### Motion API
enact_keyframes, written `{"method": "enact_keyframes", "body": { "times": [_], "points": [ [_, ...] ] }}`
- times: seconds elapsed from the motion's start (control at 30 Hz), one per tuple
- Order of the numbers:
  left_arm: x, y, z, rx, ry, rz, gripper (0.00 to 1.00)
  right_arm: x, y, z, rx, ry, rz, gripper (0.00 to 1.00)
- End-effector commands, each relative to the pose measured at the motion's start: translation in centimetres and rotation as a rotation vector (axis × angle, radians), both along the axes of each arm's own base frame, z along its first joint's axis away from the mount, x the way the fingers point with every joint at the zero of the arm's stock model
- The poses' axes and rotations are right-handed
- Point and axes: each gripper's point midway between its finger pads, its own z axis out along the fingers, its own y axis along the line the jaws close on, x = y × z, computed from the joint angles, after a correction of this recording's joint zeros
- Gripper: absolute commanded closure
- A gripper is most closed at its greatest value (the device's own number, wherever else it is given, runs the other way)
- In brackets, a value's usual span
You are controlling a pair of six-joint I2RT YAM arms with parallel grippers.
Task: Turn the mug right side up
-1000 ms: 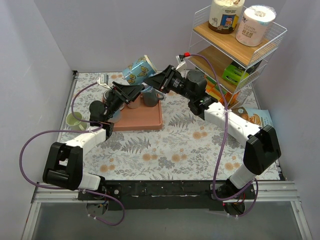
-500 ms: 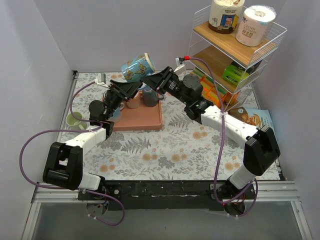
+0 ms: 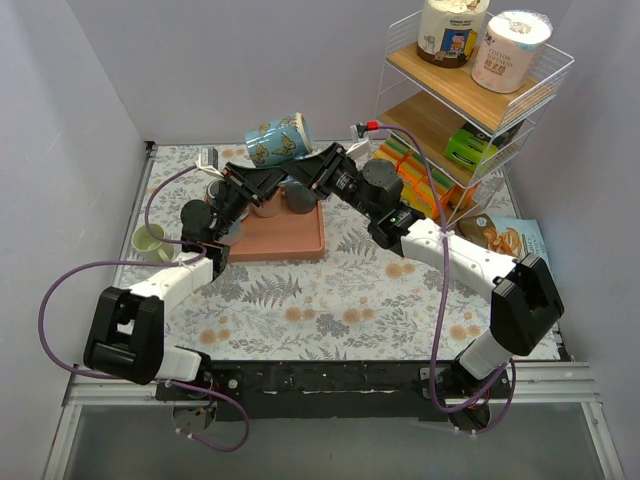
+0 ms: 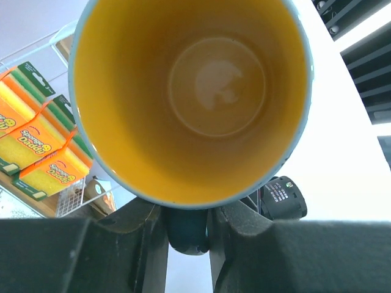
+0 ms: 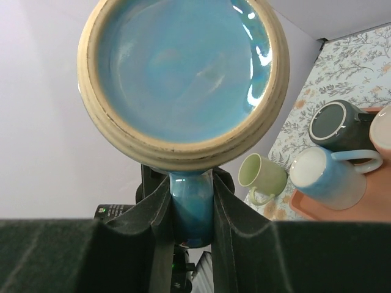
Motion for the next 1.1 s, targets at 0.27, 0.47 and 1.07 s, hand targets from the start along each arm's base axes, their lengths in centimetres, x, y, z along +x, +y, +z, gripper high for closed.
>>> {"method": "enact_keyframes", "body": {
  "times": [0.27, 0.47, 1.07],
  "points": [
    [-1.8, 1.3, 4.2, -0.053, 0.003, 0.043, 1.0, -6.7, -0.5, 5.7, 0.125, -0.07, 0.165, 0.86],
    [-2.1, 1.6, 4.9, -0.03, 0.002, 0.072, 1.0, -6.1, -1.9, 5.7, 0.116, -0.054, 0.106, 0.5],
    [-2.1, 1.8, 5.1, 0.022, 0.072, 0.084, 1.0, -4.7, -5.1, 1.2, -0.036, 0.054, 0.039, 0.3]
  ]
}}
